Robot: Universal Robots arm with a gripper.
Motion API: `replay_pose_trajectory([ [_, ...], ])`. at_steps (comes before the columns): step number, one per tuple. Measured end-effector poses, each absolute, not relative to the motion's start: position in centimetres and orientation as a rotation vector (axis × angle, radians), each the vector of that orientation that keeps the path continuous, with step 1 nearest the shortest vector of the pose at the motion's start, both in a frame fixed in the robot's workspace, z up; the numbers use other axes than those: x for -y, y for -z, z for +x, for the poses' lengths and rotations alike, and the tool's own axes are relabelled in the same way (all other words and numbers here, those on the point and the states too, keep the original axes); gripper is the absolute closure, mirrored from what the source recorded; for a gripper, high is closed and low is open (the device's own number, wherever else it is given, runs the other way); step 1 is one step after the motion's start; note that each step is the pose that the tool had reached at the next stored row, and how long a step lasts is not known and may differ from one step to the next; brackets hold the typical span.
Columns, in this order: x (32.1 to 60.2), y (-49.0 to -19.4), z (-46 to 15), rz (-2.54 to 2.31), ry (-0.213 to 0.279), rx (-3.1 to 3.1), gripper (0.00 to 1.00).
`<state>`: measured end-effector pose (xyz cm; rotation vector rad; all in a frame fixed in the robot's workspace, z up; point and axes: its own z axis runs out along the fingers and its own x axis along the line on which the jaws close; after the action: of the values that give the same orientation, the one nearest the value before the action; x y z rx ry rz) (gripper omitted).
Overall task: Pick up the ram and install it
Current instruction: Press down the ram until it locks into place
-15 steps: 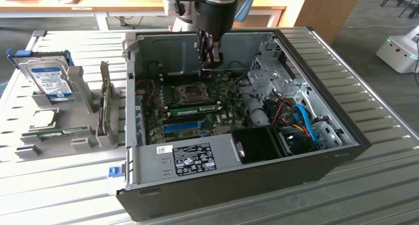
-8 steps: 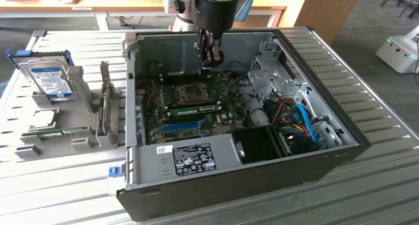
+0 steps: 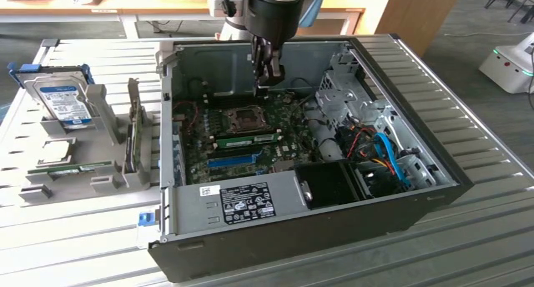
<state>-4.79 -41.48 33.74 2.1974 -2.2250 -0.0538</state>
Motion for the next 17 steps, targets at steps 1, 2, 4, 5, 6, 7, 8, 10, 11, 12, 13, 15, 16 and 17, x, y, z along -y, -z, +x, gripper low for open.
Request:
replay_pose_trajectory([
  [1, 41.48, -33.75, -4.79, 2.197, 0.054, 2.225, 0.90],
  [2, 41.48, -33.74, -4.79, 2.197, 0.054, 2.225, 0.90],
  [4, 41.48, -33.75, -4.79, 2.196, 0.054, 2.226, 0.90],
  [5, 41.48, -33.75, -4.79, 2.194, 0.054, 2.228, 0.90],
  [6, 41.48, -33.74, -4.79, 2.191, 0.054, 2.231, 0.90],
  [7, 41.48, -33.74, -4.79, 2.187, 0.054, 2.235, 0.90],
  [8, 41.48, -33.74, -4.79, 2.182, 0.054, 2.240, 0.90],
  [10, 41.48, -33.74, -4.79, 2.165, 0.054, 2.257, 0.90],
  [11, 41.48, -33.73, -4.79, 2.152, 0.054, 2.270, 0.90],
  [12, 41.48, -33.73, -4.79, 2.137, 0.054, 2.284, 0.90],
  [13, 41.48, -33.72, -4.79, 2.123, 0.055, 2.298, 0.90],
  [15, 41.48, -33.70, -4.79, 2.092, 0.055, 2.327, 0.90],
  [16, 41.48, -33.70, -4.79, 2.076, 0.055, 2.341, 0.90],
  [17, 41.48, -33.70, -4.79, 2.061, 0.055, 2.355, 0.90],
])
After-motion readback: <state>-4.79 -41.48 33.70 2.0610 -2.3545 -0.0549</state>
